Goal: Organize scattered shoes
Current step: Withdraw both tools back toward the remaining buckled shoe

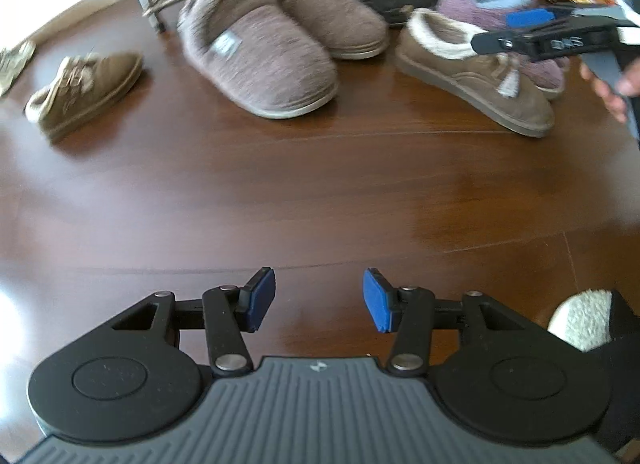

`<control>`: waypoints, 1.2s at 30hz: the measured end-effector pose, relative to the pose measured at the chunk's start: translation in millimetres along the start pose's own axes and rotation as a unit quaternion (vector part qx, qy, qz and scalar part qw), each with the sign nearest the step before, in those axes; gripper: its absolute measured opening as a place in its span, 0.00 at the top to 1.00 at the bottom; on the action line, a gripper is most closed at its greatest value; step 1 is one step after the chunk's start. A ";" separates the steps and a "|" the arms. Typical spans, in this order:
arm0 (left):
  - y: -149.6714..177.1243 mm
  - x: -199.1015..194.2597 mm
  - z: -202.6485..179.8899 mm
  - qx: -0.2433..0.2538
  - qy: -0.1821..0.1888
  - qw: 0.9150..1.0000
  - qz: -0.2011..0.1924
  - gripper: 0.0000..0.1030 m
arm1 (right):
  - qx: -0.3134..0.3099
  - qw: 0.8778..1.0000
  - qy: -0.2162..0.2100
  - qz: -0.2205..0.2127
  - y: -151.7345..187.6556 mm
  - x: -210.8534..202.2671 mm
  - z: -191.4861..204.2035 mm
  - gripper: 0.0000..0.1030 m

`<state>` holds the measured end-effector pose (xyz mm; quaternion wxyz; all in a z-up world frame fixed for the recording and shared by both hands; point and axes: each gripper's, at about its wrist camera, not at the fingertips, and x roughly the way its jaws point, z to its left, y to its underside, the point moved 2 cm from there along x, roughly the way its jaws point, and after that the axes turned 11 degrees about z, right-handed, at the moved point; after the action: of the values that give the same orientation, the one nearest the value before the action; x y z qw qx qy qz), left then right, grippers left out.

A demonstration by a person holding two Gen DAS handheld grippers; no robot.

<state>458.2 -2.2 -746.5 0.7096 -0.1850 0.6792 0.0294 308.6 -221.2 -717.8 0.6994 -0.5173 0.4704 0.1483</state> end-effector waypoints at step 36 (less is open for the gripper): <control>-83.3 -157.7 183.8 -0.214 -0.134 0.968 -0.014 0.41 | -0.110 0.976 -0.184 0.026 -279.7 27.3 173.3 0.31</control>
<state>645.9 9.0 -572.6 0.7382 -0.3368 0.5534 0.1884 604.2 -196.9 -572.7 0.7086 -0.5427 0.3278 0.3096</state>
